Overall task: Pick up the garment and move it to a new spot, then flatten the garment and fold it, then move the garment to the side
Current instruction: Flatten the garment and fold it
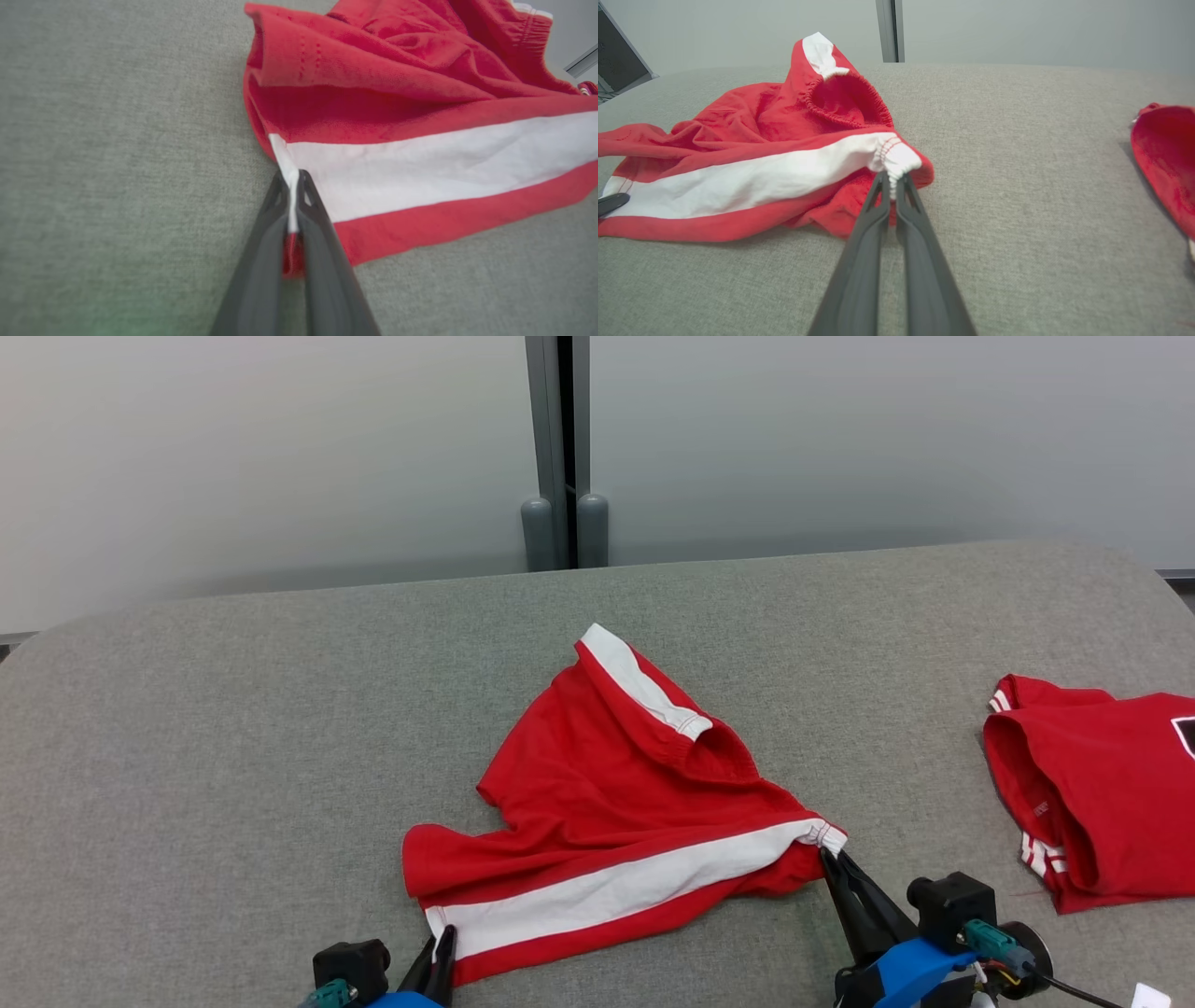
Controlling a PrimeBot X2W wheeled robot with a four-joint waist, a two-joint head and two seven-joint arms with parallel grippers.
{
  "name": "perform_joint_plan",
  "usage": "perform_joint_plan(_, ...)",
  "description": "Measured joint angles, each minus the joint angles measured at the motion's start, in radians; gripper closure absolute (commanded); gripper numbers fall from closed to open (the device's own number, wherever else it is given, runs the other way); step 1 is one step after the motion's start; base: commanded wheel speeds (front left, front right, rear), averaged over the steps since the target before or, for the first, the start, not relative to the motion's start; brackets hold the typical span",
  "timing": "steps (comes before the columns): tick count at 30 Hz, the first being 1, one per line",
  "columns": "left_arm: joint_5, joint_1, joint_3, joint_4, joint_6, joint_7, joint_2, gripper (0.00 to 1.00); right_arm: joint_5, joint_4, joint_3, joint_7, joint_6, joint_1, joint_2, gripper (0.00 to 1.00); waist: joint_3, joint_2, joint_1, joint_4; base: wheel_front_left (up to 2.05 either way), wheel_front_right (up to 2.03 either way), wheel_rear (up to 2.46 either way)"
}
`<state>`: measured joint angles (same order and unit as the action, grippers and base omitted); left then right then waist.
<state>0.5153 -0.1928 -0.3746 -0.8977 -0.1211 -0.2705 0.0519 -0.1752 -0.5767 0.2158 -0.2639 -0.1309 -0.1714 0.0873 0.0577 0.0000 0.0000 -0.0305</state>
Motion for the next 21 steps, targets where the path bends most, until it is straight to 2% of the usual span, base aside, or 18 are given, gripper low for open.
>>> perform_joint_plan(5, -0.017, -0.005, 0.013, 0.030, 0.011, 0.005, -0.001, 1.00, -0.002, 0.017, -0.006, 0.000, 0.000, 0.000, 0.000, 1.00, -0.007, 0.0001, 0.0001, 0.008, 0.00, 0.00, 0.00)
perform_joint_plan(12, -0.090, -0.024, 0.126, 0.257, 0.019, 0.008, 0.006, 1.00, -0.015, 0.109, -0.023, 0.000, 0.000, -0.022, 0.006, 1.00, -0.045, 0.0002, 0.0000, 0.019, 0.00, 0.00, 0.00)
perform_joint_plan(21, -0.181, -0.178, 0.260, 0.560, 0.014, 0.008, 0.098, 1.00, -0.065, 0.299, 0.019, 0.000, 0.000, -0.184, 0.084, 1.00, -0.072, 0.0002, 0.0000, 0.016, 0.00, 0.00, 0.00)
